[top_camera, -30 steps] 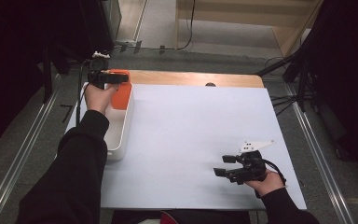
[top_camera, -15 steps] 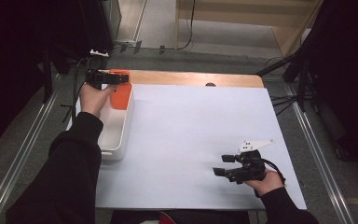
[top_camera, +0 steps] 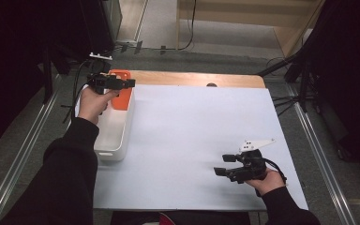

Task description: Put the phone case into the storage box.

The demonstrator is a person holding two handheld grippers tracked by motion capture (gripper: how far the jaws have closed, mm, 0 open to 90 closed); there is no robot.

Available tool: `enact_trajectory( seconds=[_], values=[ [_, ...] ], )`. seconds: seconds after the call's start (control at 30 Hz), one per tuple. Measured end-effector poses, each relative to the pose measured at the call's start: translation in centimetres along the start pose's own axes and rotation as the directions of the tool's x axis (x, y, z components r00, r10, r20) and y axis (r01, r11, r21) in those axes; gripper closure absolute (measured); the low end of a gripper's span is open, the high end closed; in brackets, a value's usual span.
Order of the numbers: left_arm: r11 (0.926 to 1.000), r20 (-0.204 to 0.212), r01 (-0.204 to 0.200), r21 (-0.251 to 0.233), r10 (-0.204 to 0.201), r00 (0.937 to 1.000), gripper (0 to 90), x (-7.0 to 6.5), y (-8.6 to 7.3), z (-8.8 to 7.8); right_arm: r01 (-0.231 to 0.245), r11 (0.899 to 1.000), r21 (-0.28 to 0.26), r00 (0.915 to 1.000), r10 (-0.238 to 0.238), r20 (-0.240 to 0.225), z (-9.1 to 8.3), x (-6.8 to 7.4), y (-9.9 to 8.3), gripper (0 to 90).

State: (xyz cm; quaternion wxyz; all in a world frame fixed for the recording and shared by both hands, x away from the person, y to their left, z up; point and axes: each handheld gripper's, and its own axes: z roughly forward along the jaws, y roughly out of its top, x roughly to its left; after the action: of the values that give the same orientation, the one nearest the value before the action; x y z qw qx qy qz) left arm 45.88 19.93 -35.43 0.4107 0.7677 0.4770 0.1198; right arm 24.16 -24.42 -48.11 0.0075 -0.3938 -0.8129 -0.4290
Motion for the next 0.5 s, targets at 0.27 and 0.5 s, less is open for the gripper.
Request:
enact_trajectory(
  seconds=[0.27,0.5],
  values=[
    [0.9995,0.055,-0.028,0.016,0.027,0.9981,13.7,-0.8,-0.7,-0.3,0.001,1.0,-0.001,1.0,-0.001,-0.001,0.0,-0.1,0.1,27.4],
    [0.9976,0.097,-0.068,0.017,0.066,0.9932,13.9,-1.6,-1.3,-0.8,0.001,1.0,0.0,1.0,-0.001,0.0,0.1,-0.1,0.2,27.4]
  ],
)
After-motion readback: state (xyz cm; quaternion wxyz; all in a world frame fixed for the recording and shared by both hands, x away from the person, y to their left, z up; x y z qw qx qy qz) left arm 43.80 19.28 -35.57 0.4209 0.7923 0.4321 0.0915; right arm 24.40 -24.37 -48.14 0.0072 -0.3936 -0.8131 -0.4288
